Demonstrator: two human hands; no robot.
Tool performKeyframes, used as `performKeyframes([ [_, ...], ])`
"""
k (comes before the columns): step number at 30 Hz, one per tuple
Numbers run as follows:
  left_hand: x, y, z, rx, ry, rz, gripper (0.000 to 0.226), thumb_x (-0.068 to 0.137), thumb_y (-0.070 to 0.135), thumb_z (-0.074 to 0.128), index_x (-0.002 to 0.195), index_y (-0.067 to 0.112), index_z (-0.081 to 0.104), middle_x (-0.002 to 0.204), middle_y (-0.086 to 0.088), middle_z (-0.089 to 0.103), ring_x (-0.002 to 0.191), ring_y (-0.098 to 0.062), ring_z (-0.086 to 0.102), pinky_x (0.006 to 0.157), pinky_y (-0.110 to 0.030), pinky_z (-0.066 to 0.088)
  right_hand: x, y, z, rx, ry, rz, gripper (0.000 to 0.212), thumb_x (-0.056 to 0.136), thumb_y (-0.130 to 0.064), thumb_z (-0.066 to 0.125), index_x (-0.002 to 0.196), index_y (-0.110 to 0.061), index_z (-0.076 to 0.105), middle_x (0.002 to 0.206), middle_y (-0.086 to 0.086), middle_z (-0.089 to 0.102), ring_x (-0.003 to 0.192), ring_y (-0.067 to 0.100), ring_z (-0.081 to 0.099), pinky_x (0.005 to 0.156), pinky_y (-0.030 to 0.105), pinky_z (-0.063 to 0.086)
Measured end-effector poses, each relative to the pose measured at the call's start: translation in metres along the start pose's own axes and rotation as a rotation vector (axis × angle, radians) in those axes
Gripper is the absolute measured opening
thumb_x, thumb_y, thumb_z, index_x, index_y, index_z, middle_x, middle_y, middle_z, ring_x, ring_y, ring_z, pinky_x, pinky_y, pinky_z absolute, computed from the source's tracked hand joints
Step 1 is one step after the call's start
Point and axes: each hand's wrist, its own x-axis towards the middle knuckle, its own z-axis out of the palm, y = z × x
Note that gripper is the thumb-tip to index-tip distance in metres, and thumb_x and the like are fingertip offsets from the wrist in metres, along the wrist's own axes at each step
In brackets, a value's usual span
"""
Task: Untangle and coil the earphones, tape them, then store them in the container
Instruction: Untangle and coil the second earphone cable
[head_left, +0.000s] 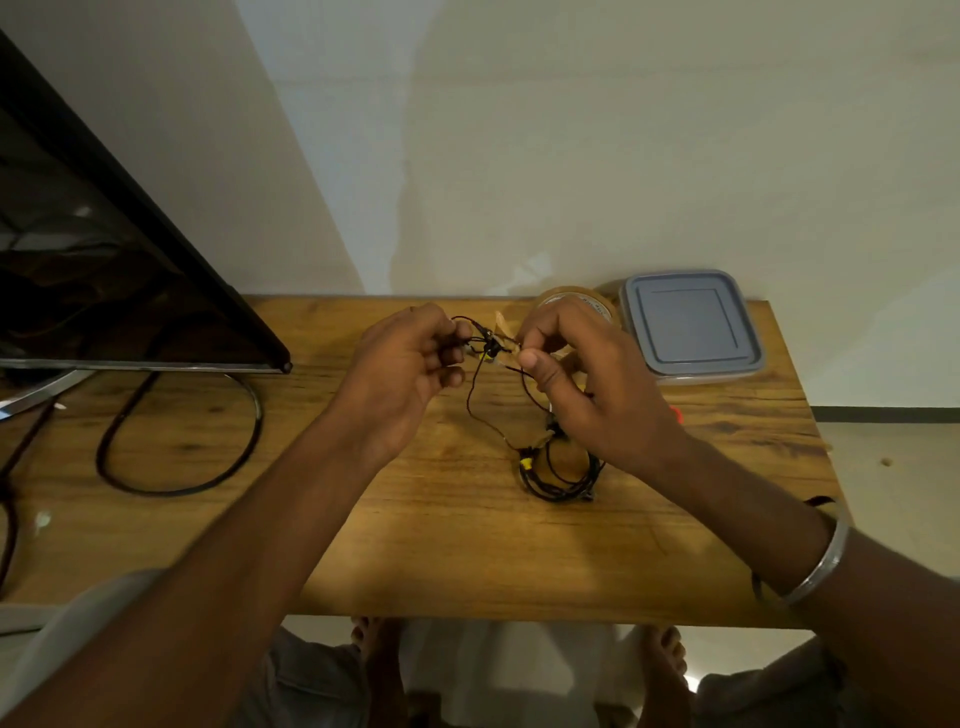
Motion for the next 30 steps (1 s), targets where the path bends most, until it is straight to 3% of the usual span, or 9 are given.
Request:
performKeyframes([
  [3,0.002,0.001,-0.007,0.014,-0.111,-0.032,0.013,0.090,0.008,0.046,0.093,0.014,0.057,0.066,0.004,0.054,0.064,-0.013,0.046,0.061,-0.030,0.040,0.000,0.001,0.002,0.089,0.008,0.049,0.005,0.096,-0.004,0.059,0.093,-0.007,0.057,0.093,0.005,0.060,0.085,0.024,0.059,0.064,0.047,0.051],
  [5,-0.001,0.004,-0.011,0.345,-0.175,0.071,0.017,0.092,0.009,0.050,0.103,0.011,0.064,0.065,0.004,0.054,0.062,-0.012,0.049,0.061,-0.029,0.043,0.000,0.002,0.002,0.188,0.005,0.116,0.006,0.098,-0.003,0.057,0.094,-0.008,0.056,0.091,0.007,0.061,0.079,0.024,0.062,0.060,0.051,0.052],
  [8,-0.005,0.002,-0.008,0.601,-0.200,0.162,0.014,0.095,0.004,0.057,0.088,0.007,0.069,0.062,0.004,0.061,0.056,-0.008,0.056,0.056,-0.021,0.046,0.000,0.001,0.002,0.301,0.004,0.185,0.004,0.099,-0.003,0.056,0.095,-0.003,0.055,0.088,0.014,0.061,0.074,0.024,0.065,0.062,0.051,0.056],
  [17,0.004,-0.003,-0.006,-0.111,0.029,-0.267,0.021,0.093,0.011,0.036,0.077,0.018,0.046,0.059,0.005,0.047,0.040,-0.009,0.034,0.051,-0.024,0.034,0.002,0.000,0.005,0.454,0.057,0.234,0.004,0.100,-0.004,0.052,0.098,-0.001,0.053,0.085,0.024,0.056,0.068,0.026,0.059,0.061,0.044,0.056],
  [20,0.005,0.000,-0.012,-0.263,0.130,-0.262,0.013,0.086,0.010,0.038,0.079,0.018,0.044,0.062,0.002,0.048,0.050,-0.013,0.037,0.058,-0.029,0.036,0.002,-0.002,0.005,0.573,0.138,0.337,0.012,0.102,0.002,0.047,0.099,-0.009,0.052,0.088,0.015,0.057,0.075,0.022,0.059,0.068,0.040,0.058],
  [23,0.006,-0.005,-0.010,0.018,0.289,-0.211,0.010,0.083,0.019,0.053,0.091,0.014,0.057,0.088,-0.002,0.060,0.070,-0.017,0.056,0.061,-0.032,0.045,0.004,-0.001,0.002,0.668,0.201,0.417,0.014,0.103,0.001,0.046,0.102,-0.010,0.055,0.092,0.010,0.061,0.087,0.023,0.063,0.081,0.040,0.060],
  [26,0.004,-0.012,-0.006,0.301,0.372,0.060,0.038,0.079,0.029,0.064,0.116,0.021,0.059,0.117,0.000,0.058,0.093,-0.014,0.060,0.072,-0.033,0.049,0.005,-0.004,0.001,0.691,0.199,0.423,0.013,0.102,0.001,0.047,0.106,-0.005,0.057,0.097,0.018,0.063,0.093,0.023,0.067,0.085,0.036,0.060],
  [28,-0.001,-0.010,-0.002,0.387,0.186,0.259,0.027,0.090,0.026,0.065,0.117,0.023,0.063,0.114,0.002,0.064,0.093,-0.009,0.061,0.077,-0.029,0.049,0.006,-0.005,0.002,0.693,0.189,0.405,0.013,0.101,0.003,0.048,0.109,-0.002,0.058,0.095,0.016,0.065,0.092,0.022,0.068,0.086,0.039,0.060],
  [30,-0.003,-0.012,0.003,0.419,-0.087,0.299,0.026,0.092,0.025,0.068,0.117,0.021,0.065,0.108,0.000,0.072,0.102,-0.010,0.066,0.086,-0.031,0.052,0.005,-0.005,0.004,0.717,0.182,0.400,0.015,0.100,0.003,0.051,0.110,-0.004,0.060,0.091,0.006,0.068,0.094,0.023,0.068,0.087,0.040,0.060],
])
